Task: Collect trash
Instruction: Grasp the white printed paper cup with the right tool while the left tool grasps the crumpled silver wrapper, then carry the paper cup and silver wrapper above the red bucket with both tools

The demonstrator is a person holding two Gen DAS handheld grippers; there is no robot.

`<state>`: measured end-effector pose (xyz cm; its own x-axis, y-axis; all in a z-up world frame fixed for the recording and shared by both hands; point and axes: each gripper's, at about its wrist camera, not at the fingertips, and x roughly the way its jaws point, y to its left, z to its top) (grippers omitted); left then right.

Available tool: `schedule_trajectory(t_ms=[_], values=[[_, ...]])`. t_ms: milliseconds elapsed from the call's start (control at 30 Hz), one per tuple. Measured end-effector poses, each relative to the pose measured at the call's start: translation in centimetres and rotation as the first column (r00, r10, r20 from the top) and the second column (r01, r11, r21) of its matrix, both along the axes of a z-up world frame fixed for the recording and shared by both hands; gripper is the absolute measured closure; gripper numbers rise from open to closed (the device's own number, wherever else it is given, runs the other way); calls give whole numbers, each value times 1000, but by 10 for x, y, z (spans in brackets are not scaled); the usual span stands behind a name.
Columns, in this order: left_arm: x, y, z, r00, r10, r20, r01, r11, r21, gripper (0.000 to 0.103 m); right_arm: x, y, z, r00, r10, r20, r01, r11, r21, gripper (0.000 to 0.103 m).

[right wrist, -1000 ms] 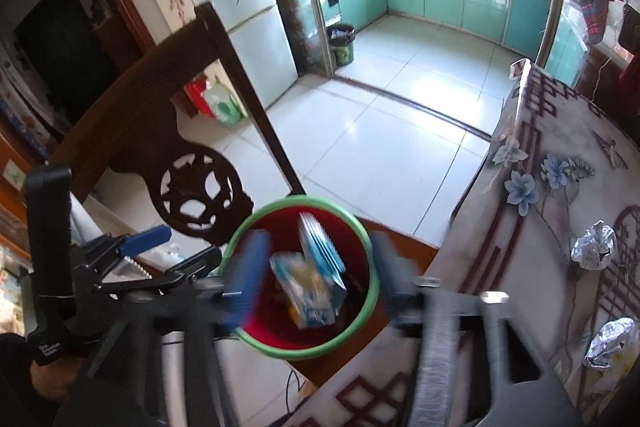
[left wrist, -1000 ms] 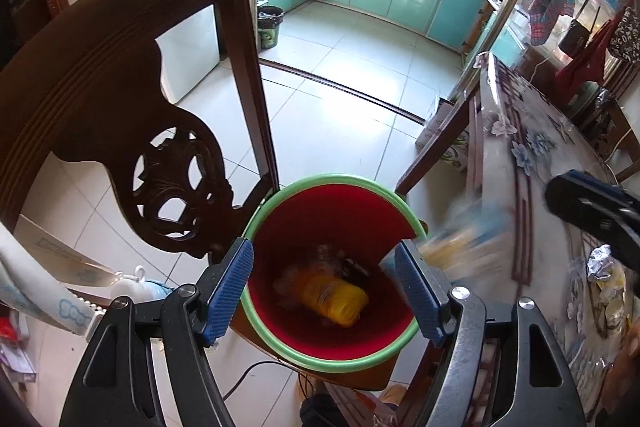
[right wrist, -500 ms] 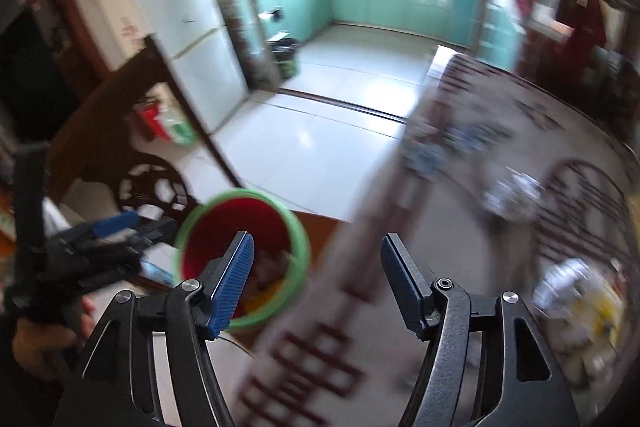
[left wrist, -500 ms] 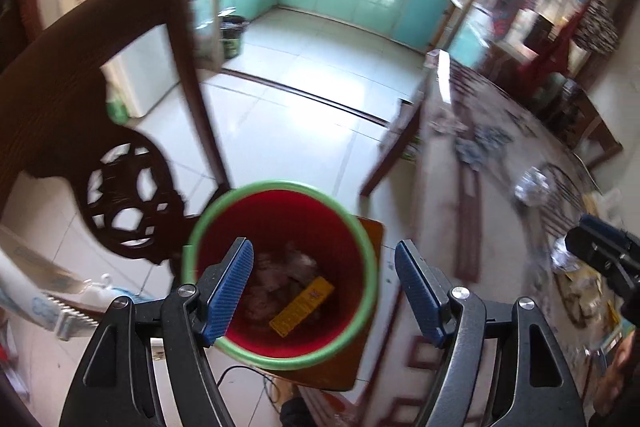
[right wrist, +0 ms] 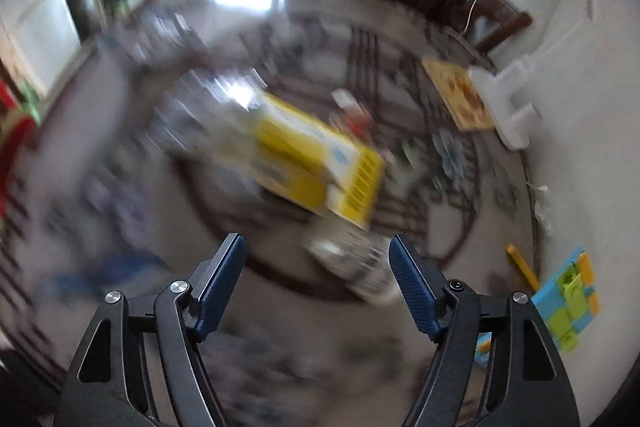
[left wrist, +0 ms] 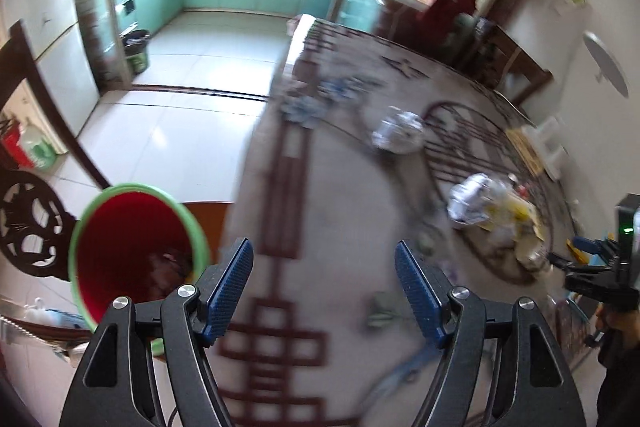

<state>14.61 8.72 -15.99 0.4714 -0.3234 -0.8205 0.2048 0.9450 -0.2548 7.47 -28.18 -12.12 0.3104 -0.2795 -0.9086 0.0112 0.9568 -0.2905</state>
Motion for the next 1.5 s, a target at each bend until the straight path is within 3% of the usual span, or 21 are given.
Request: schedule_trajectory(t_ms=[167, 333, 533, 633, 867, 1067, 1167, 1267, 1367, 1500], values=[[-10, -67, -1, 997, -69, -15, 69, 997, 20, 30, 5, -45, -38, 994, 49, -98, -47, 999, 28, 29], [-12, -120, -13, 991, -131, -34, 132, 991, 30, 30, 6, -52, -58, 983, 128, -131, -118, 989, 85, 30], [0, -177, -28, 965, -260, -13, 261, 963, 68, 30, -5, -61, -60, 986, 142, -83, -129, 982, 141, 58], [17, -198, -36, 960, -278, -25, 279, 959, 53, 30, -10, -71, -48, 995, 94, -38, -84, 974, 210, 60], [60, -217, -50, 984, -174, -47, 173, 985, -26, 30, -26, -82, -20, 998, -9, 66, -13, 948, 317, 63], [76, -242, -80, 971, -198, -131, 203, 979, 25, 30, -23, -86, -9, 991, -79, 106, 36, 932, 359, 63], [77, -242, -93, 967, -191, -170, 193, 981, 0, 31, -24, -85, -5, 987, -97, 124, 45, 929, 368, 63], [75, -239, -99, 958, -210, -196, 196, 977, -85, 55, -26, -82, 1, 984, -103, 142, 46, 932, 360, 64], [67, -240, -88, 965, -220, -144, 219, 975, -19, 58, -27, -78, 8, 981, -108, 159, 51, 943, 328, 64], [53, -222, -63, 973, -211, -91, 208, 977, -45, 59, -29, -68, 20, 977, -95, 190, 33, 952, 304, 64]])
